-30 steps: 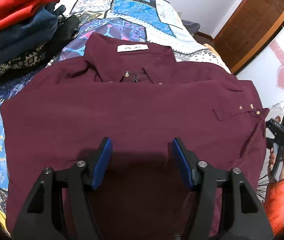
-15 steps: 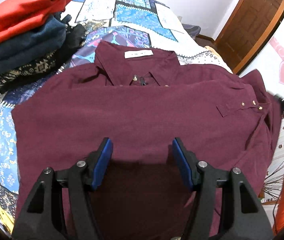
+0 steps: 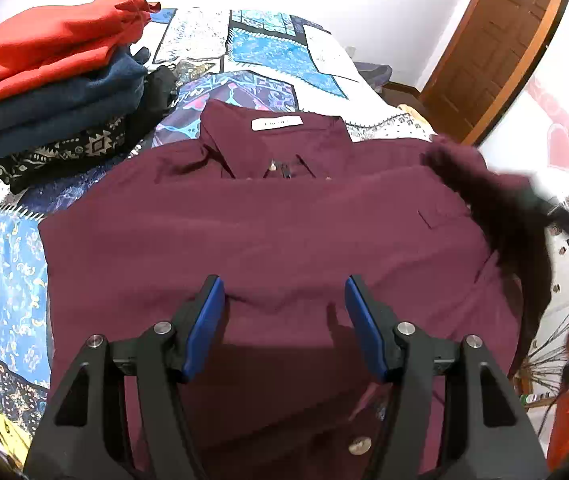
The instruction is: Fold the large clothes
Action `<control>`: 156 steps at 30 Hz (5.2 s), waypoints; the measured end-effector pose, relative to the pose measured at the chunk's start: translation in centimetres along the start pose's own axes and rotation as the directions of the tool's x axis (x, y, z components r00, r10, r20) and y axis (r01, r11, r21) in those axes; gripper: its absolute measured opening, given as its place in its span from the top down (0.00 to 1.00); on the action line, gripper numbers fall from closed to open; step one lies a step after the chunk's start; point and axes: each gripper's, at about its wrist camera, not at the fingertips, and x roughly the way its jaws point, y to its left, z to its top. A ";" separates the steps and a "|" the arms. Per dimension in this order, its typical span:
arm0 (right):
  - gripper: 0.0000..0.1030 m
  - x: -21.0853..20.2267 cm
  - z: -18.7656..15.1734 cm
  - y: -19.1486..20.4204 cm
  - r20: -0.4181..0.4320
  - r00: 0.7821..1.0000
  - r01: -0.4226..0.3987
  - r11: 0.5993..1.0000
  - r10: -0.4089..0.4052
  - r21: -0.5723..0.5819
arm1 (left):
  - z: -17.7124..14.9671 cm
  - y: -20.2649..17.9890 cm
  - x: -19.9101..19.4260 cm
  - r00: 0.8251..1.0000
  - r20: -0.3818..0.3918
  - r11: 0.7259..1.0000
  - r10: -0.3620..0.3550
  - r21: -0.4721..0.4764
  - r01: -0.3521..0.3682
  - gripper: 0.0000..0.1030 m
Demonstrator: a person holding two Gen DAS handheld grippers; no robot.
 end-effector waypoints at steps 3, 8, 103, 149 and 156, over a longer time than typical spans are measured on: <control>0.89 3.2 -2.2 -0.8 -0.135 0.990 0.052 0.998 -0.049 0.021 | -0.6 0.2 0.0 1.000 -0.010 1.000 0.004 0.010 -0.004 0.40; 0.71 1.4 -1.9 -2.2 -0.155 0.988 0.025 0.997 -0.013 0.077 | -1.3 -0.1 0.1 0.999 -0.009 0.998 0.041 0.046 -0.041 0.40; 0.61 -3.9 -2.5 -5.7 -0.142 0.968 0.210 0.978 -0.207 0.005 | 1.6 -18.2 7.2 0.988 0.065 0.793 0.141 0.591 -0.151 0.38; 0.31 2.3 -2.3 -1.4 -0.186 0.942 0.253 0.956 -0.279 -0.148 | -3.3 20.5 2.5 0.971 0.022 0.697 -0.237 -0.693 0.186 0.53; 0.28 2.5 -2.6 -1.1 -0.174 0.942 0.255 0.950 -0.285 -0.178 | -3.4 21.1 5.8 0.956 0.021 0.594 -0.293 -0.779 0.200 0.52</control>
